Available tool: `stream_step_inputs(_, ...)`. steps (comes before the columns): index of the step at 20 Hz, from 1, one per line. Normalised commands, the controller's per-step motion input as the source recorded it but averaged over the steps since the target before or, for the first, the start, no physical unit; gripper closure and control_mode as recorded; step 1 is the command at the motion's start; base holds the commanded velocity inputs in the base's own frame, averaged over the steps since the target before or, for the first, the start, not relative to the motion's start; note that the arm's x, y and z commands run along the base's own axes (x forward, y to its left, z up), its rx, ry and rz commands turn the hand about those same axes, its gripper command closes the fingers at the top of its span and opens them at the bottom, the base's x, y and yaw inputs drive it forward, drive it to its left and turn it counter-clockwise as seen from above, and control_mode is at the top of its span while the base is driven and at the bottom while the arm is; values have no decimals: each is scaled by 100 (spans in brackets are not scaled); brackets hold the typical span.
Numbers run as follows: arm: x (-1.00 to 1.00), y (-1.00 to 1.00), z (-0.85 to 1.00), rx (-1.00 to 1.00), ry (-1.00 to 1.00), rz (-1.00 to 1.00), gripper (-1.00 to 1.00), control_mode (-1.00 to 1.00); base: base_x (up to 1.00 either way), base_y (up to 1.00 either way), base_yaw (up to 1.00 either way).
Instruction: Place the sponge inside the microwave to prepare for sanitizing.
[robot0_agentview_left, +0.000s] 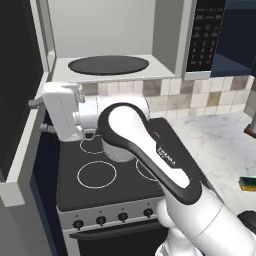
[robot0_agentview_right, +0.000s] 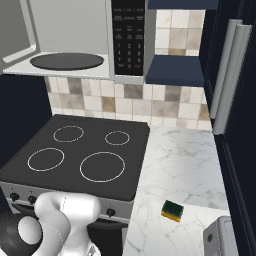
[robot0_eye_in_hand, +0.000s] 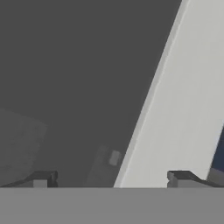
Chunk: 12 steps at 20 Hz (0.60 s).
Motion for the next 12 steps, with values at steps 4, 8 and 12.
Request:
stream_step_inputs(4,18,-43,3,1,10,-20,-100,-100,0,0,0)
stream_step_inputs(8,5,-59,8,0,4,-16,-100,-100,0,0,0)
stream_step_inputs(12,-2,-73,19,0,4,-13,-100,-100,0,0,0)
